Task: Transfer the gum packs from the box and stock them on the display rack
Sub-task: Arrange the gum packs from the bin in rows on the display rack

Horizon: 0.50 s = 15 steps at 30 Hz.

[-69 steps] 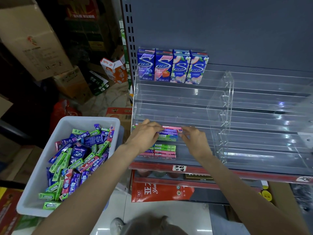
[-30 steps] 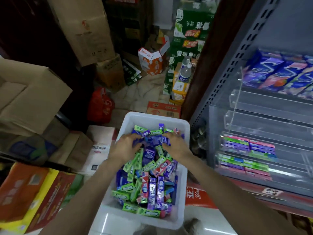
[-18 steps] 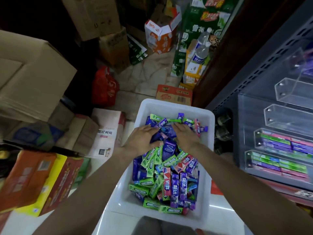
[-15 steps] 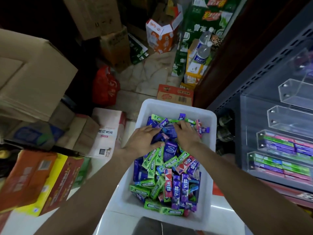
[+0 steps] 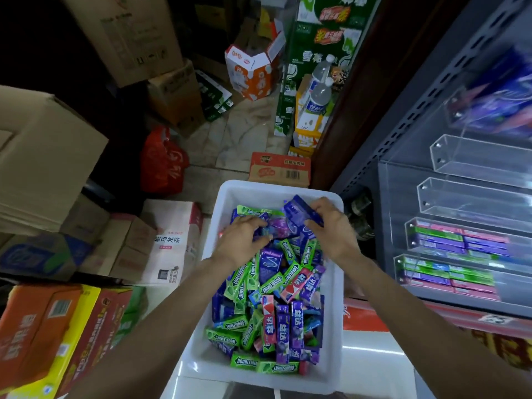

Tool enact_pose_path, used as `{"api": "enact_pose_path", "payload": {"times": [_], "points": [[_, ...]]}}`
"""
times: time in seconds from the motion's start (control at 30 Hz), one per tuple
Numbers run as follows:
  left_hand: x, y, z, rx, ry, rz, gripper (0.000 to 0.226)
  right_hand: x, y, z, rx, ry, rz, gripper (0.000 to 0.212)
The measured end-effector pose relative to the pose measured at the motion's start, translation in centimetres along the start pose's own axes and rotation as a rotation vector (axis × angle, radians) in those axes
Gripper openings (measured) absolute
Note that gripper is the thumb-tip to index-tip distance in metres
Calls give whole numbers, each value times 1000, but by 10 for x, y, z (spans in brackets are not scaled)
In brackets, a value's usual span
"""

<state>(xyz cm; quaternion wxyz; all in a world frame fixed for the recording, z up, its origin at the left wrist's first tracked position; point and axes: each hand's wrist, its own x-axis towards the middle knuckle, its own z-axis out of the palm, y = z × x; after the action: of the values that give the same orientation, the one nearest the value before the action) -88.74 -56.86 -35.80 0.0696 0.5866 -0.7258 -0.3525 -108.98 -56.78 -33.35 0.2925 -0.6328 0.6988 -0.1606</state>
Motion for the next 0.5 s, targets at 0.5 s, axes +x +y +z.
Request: {"api": "enact_pose_path", "payload": {"times": [0.5], "points": [[66,49,54,-325,-138,-297,46,-22,34,-37,221,110,245,26]]}}
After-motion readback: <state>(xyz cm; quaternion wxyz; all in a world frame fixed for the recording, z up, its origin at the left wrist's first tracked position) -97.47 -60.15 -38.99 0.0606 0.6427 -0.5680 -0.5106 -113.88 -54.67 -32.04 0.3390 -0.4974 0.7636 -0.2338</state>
